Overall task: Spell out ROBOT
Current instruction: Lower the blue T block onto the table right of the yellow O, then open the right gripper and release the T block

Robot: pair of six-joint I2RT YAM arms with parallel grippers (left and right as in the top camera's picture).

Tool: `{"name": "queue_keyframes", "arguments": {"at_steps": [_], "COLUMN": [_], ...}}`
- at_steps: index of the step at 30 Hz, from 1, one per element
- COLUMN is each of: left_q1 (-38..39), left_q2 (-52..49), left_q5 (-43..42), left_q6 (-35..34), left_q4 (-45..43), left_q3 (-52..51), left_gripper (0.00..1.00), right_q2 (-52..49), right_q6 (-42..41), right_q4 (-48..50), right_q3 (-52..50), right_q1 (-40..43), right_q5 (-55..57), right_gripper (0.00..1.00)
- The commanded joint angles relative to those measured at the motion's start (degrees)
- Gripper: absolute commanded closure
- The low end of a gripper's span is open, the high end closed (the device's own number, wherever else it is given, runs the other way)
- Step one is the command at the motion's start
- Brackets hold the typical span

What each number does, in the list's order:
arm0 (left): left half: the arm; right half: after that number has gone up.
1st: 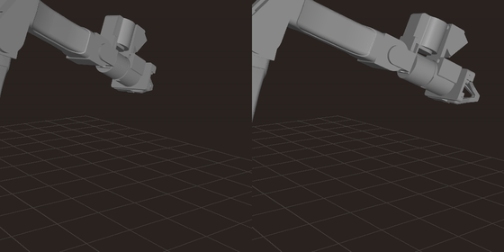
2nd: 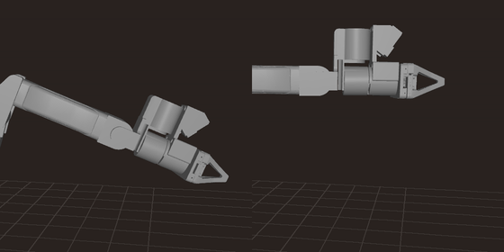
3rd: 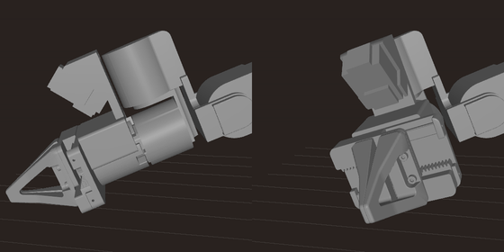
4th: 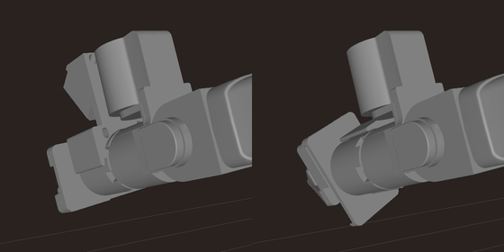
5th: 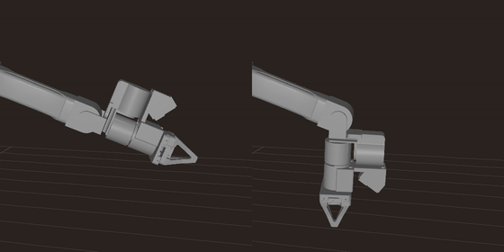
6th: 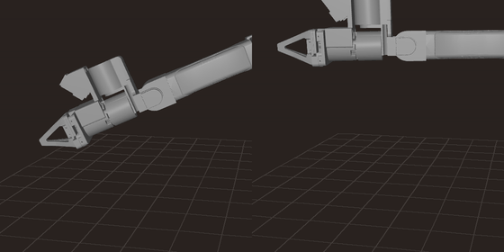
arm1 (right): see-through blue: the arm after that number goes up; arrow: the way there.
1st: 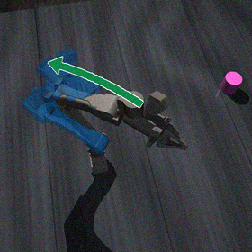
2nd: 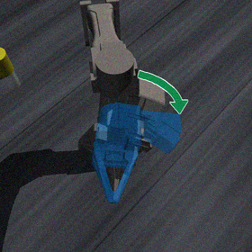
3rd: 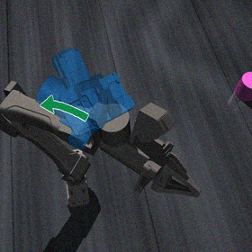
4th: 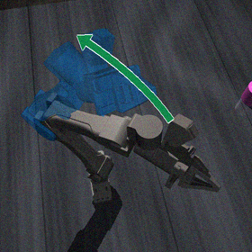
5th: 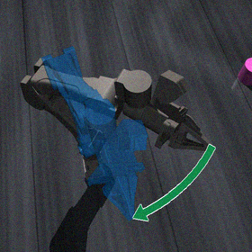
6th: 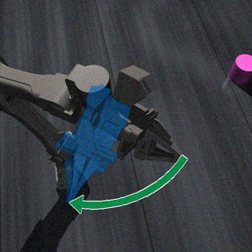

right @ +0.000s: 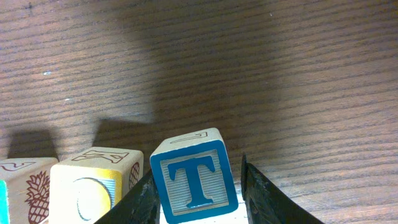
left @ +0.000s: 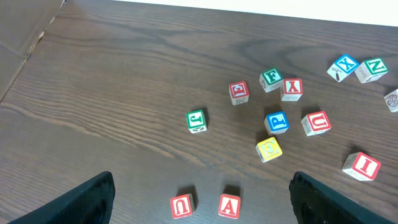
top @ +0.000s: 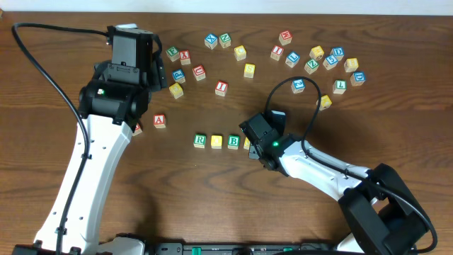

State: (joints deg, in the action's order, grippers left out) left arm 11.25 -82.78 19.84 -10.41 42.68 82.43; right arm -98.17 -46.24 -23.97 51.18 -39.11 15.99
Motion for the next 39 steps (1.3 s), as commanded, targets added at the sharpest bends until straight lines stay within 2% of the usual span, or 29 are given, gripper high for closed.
{"name": "queue_keyframes", "arguments": {"at_steps": [1,7,9,12,39], "left_q1": [-0.35,-0.35,-0.35,-0.35,-0.35], "left_q2": [-0.33,-0.33,-0.33,-0.33,-0.33], "left_q5": [0.61,0.59,0.61,0.61,0.59], "left_q6": [0.74,0.74,0.76,0.74,0.76], "left_q4": [0.17,0.17,0.17,0.17,0.42], "left_q3": [0.90,0.90,0.90,0.90,0.90], "left_gripper": [0.12,0.12,0.12,0.12,0.12], "right_q2": [0.55,0.55,0.55,0.55,0.55], "right_q6": [-0.17,-0.13,1.16,1.75,2.84], "right_q4": [0.17,0.22,0.63,0.66,1.49], "right_q3": [-0.42,-0.42,-0.42,-0.42,-0.42], "right_q1": [0.46,0.46,0.46,0.46,2.71], "right_q5": [1.25,1.27,1.25,1.25,1.25], "right_gripper": [0.62,0.55,0.48,0.46,0.45]}}
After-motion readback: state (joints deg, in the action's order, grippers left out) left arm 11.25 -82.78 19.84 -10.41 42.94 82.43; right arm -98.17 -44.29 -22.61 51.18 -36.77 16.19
